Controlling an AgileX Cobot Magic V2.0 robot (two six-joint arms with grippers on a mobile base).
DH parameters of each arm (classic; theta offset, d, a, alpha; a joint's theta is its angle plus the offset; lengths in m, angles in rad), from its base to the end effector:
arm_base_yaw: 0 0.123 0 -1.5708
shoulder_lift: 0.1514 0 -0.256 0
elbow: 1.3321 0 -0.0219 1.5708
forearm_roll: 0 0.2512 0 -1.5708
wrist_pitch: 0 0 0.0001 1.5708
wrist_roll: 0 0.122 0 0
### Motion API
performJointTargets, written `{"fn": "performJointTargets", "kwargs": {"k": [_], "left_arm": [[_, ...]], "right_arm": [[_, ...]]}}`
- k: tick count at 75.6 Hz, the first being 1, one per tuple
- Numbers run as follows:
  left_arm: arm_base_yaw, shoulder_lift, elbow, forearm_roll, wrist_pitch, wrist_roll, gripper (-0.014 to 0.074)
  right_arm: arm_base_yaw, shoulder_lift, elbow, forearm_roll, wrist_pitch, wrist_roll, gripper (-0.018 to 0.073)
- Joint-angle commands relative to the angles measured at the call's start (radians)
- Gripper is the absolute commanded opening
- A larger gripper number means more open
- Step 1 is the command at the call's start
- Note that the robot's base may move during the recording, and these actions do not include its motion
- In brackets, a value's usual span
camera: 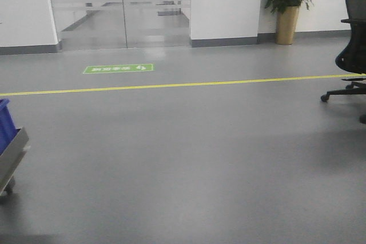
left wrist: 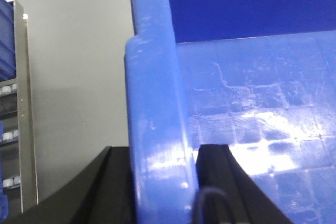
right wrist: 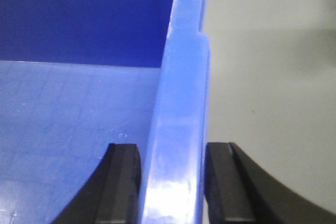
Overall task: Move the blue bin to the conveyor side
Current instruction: 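Hold the blue bin with both grippers while driving away from the rack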
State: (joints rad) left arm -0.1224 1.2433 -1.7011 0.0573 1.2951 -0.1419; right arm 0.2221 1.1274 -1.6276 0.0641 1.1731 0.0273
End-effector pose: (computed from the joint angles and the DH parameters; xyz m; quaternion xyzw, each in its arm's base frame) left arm 0.2467 -0.0236 0.4409 -0.0128 0.9165 -0.0244 0.3991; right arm 0.2176 0.0565 0.4583 -0.0887 0.8762 0.0904 0.4650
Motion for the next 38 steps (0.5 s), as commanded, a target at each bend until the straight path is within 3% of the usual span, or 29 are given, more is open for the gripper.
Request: {"fn": "performJointTargets", "kwargs": {"k": [1,38], "left_arm": [[0.001,-0.022,-0.013,0.040,-0.074,0.007,-0.0016],[0.001,-0.022,-0.013,0.040,-0.074,0.007,-0.0016]], "right_arm": [[-0.006,-0.022,-0.024,-0.051,-0.115,-0.027,-0.0076],[-0.006,-0.022,-0.024,-0.051,-0.115,-0.027,-0.0076]]}}
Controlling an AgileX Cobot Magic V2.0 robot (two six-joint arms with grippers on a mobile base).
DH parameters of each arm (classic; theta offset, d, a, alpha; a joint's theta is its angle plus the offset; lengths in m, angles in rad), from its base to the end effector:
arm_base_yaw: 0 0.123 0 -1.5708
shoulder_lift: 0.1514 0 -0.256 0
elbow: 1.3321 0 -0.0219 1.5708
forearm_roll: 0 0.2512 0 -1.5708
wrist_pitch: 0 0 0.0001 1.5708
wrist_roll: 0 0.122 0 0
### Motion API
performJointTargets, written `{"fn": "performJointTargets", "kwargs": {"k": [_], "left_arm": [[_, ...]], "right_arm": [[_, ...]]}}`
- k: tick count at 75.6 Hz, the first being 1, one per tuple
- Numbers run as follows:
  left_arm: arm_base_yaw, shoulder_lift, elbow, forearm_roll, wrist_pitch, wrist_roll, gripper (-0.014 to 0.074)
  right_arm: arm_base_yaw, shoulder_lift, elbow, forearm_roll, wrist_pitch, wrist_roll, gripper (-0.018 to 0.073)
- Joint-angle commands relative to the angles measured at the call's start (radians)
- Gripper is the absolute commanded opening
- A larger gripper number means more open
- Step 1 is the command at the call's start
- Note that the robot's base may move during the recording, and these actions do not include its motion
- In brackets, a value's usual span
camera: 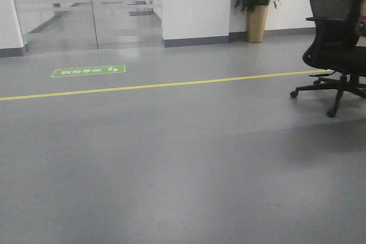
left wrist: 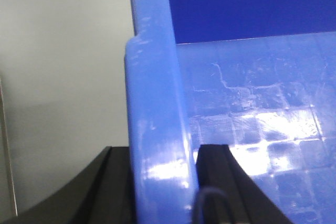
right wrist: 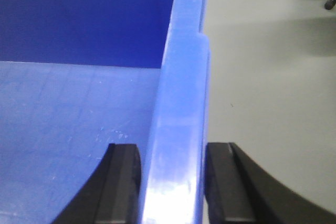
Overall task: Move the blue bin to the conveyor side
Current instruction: 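Hold the blue bin with both grippers while driving away from the rack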
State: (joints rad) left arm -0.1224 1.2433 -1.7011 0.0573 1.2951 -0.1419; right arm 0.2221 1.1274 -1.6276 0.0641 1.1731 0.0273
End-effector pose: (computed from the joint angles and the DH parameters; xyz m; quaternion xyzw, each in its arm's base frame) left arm 0.2467 -0.0236 0.4409 -0.0128 0.9165 -0.0244 0.3991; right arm 0.2176 0.0565 0.4583 -0.0887 0.8762 0.0904 0.4650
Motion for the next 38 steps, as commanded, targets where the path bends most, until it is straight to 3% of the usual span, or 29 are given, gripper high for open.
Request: {"fn": "performJointTargets", "kwargs": {"k": [1,38], "left_arm": [[0.001,-0.022,-0.013,0.040,-0.074,0.007,-0.0016],[0.001,-0.022,-0.013,0.040,-0.074,0.007,-0.0016]], "right_arm": [[-0.006,-0.022,-0.024,-0.051,-0.115,-0.027,-0.0076],[-0.006,-0.022,-0.024,-0.051,-0.115,-0.027,-0.0076]]}}
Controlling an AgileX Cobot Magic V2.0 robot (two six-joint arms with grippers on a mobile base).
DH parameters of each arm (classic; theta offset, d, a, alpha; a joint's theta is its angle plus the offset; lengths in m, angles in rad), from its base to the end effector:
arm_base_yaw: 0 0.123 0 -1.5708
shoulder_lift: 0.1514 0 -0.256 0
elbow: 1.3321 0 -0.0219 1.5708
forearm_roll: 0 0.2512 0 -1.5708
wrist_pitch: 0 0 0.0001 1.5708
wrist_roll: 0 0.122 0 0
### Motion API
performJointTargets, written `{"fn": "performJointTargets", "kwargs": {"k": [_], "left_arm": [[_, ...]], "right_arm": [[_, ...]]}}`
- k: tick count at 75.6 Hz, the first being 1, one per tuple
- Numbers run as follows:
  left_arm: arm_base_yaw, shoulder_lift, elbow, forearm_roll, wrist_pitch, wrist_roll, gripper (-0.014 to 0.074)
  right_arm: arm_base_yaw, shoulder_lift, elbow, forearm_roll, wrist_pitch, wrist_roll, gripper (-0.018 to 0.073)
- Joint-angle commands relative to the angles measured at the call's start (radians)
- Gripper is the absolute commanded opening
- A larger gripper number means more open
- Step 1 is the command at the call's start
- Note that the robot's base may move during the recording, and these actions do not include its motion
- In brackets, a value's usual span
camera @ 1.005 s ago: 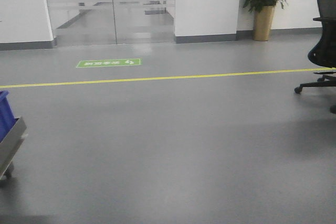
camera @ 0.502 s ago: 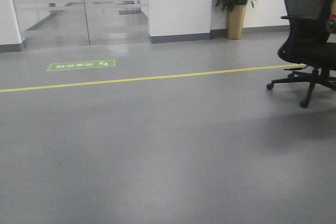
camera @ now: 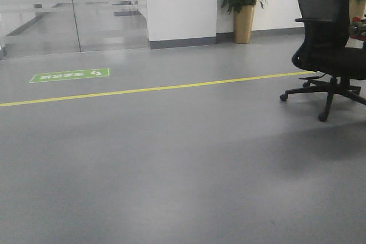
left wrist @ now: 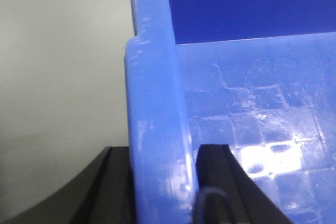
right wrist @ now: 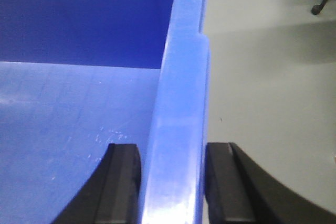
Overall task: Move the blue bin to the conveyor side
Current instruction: 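Hold the blue bin with both grippers while driving away from the rack, then carry the blue bin to the dark grey conveyor table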
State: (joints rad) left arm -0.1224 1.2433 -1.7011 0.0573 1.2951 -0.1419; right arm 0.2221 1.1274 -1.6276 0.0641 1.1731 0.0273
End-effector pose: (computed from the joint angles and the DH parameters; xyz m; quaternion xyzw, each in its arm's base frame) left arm 0.2467 -0.0236 0.4409 -0.0128 0.9165 -0.0244 0.3991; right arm 0.2176 0.0565 0.4583 -0.0887 0.8762 0.0904 0.4650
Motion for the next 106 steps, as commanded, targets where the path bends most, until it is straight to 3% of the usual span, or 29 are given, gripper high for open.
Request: {"fn": "performJointTargets", "kwargs": {"k": [1,106], "left_arm": [[0.001,-0.022,-0.013,0.040,-0.074,0.007,-0.0016],[0.001,-0.022,-0.013,0.040,-0.074,0.007,-0.0016]], "right_arm": [[-0.006,-0.022,-0.024,-0.051,-0.115,-0.027,-0.0076],[-0.006,-0.022,-0.024,-0.051,-0.120,-0.027,-0.0076]]}}
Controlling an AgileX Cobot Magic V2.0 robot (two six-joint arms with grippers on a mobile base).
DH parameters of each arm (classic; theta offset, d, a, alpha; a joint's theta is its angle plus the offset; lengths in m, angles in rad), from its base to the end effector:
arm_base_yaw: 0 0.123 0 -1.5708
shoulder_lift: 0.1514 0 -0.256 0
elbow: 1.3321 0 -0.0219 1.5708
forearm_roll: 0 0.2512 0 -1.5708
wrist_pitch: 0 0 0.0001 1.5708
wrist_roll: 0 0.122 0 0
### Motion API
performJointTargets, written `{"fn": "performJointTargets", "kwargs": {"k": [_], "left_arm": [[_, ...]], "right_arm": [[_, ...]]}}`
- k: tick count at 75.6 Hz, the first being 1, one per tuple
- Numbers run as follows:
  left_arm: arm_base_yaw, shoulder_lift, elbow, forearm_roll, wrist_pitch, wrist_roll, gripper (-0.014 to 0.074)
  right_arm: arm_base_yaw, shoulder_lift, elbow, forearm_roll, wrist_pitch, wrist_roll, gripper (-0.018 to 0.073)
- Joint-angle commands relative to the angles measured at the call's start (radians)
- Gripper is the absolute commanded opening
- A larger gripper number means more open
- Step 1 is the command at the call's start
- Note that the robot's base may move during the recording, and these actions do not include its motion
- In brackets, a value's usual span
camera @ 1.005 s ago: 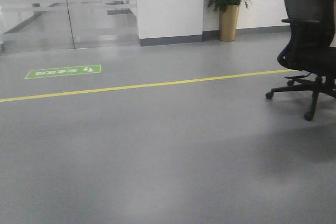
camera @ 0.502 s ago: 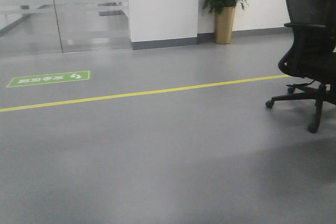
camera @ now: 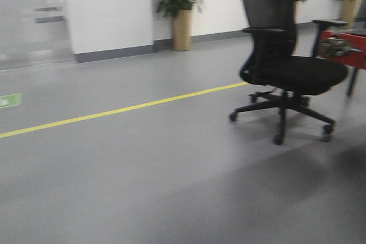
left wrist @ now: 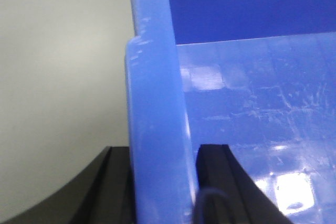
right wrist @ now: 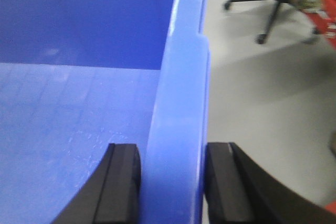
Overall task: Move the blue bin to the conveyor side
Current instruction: 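Carry the blue bin to the dark grey conveyor table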
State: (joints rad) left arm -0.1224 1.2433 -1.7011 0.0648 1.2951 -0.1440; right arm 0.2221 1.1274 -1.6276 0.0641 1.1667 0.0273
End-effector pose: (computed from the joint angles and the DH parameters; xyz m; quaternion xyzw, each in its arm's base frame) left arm 0.2467 -0.0227 0.4410 -0.0142 0.9164 -0.0211 0.3995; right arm 0.2181 0.0566 0.4590 -0.0884 0.8747 0.0908 0.4678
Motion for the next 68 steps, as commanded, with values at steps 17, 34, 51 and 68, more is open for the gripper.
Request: {"fn": "performJointTargets", "kwargs": {"k": [17,34,51,68], "left_arm": [[0.001,-0.022,-0.013,0.036,-0.074,0.009,-0.0016],[0.001,-0.022,-0.013,0.036,-0.074,0.009,-0.0016],[0.001,-0.022,-0.013,0.036,-0.074,0.009,-0.0016],[0.001,-0.022,-0.013,0.037,-0.074,0.009,-0.0016]], "right_arm": [[-0.006,-0.022,-0.024,-0.051,-0.113,-0.027,-0.0076],[-0.006,-0.022,-0.024,-0.051,-0.113,-0.027,-0.0076],[-0.006,-0.022,-0.024,-0.051,-0.113,-0.027,-0.0076],[-0.006,-0.022,-0.024,-0.051,-0.113,-0.027,-0.0076]]}}
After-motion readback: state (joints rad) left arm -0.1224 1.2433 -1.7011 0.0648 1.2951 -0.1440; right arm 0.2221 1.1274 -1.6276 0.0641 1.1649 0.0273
